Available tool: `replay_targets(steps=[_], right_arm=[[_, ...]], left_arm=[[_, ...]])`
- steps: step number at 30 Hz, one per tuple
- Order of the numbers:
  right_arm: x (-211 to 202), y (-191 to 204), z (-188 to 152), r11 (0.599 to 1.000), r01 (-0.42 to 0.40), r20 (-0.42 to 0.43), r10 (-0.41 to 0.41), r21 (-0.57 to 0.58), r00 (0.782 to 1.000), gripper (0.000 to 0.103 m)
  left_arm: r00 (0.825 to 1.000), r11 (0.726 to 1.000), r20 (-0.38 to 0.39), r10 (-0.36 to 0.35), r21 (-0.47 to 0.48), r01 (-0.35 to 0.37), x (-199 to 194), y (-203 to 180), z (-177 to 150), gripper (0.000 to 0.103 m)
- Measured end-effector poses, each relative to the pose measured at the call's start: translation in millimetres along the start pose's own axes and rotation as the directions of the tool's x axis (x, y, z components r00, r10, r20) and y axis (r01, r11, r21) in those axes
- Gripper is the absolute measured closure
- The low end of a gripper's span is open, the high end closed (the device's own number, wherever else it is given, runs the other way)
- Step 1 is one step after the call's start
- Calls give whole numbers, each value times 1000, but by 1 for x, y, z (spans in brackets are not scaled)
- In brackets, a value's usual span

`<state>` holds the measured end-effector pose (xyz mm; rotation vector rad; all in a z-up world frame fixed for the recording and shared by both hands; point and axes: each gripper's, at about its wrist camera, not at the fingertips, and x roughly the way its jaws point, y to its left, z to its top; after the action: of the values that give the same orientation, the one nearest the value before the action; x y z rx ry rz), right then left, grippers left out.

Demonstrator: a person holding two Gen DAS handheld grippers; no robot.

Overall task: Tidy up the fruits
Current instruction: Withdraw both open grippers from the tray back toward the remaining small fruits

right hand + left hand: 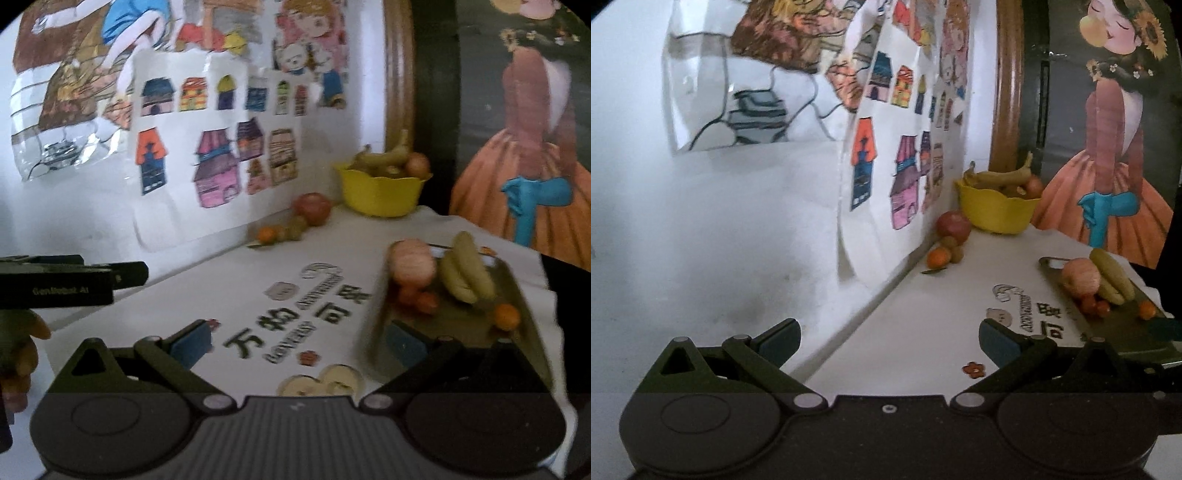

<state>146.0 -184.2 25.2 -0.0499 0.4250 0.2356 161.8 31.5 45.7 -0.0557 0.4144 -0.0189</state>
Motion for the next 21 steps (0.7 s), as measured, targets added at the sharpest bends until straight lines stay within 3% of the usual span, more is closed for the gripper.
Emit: replay_targets(steps=[10,21], right_arm=[[32,15,13,1000,-21,-6,21,-20,1000,0],[55,-17,23,999,39,-21,-40,-32,999,0]], left_arm=[[1000,999,-13,22,33,-21,18,1,3,1],[999,998,-36,-10,53,12,49,-28,13,1]])
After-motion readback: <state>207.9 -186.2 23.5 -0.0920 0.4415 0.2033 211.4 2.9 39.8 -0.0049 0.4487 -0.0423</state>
